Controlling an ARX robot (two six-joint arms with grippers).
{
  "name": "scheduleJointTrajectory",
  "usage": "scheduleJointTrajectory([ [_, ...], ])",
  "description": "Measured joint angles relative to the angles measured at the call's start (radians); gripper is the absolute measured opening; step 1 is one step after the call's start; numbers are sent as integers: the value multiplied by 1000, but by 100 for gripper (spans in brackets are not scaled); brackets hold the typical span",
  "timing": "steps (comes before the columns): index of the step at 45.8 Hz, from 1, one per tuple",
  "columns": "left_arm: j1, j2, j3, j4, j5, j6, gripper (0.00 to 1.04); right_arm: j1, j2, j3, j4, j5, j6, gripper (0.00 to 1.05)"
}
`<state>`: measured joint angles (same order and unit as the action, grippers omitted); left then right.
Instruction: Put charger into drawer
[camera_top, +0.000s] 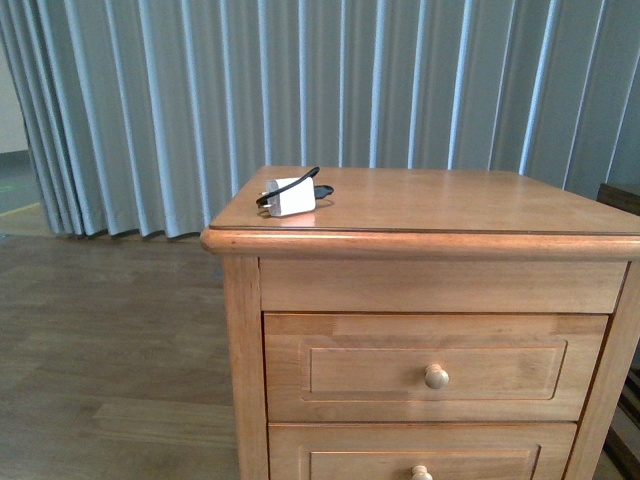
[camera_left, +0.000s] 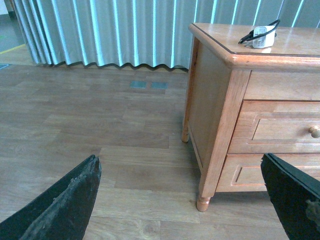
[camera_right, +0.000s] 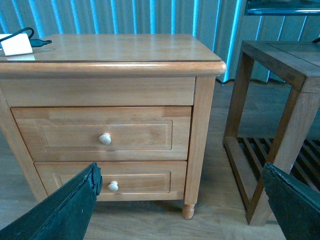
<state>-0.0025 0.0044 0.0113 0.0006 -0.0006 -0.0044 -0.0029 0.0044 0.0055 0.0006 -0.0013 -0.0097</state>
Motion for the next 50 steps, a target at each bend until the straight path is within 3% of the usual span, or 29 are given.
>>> scheduleJointTrajectory([
  [17, 0, 0, 0, 0, 0, 0, 99, -1, 1, 0, 0, -6, 0, 96],
  [22, 0, 0, 0, 0, 1, 0, 99, -51, 85, 22, -47, -280, -71, 96],
  [25, 0, 0, 0, 0, 0, 0, 99, -13, 151, 35, -55, -310, -92, 96],
  [31, 0, 0, 0, 0, 0, 0, 99, 121, 280, 51, 23, -177, -101, 96],
  [40, 0, 0, 0, 0, 0, 0, 99, 364, 688, 92, 333, 74, -92, 96],
  [50, 0, 0, 0, 0, 0, 0, 99, 452, 1073, 189, 568, 210, -74, 96],
])
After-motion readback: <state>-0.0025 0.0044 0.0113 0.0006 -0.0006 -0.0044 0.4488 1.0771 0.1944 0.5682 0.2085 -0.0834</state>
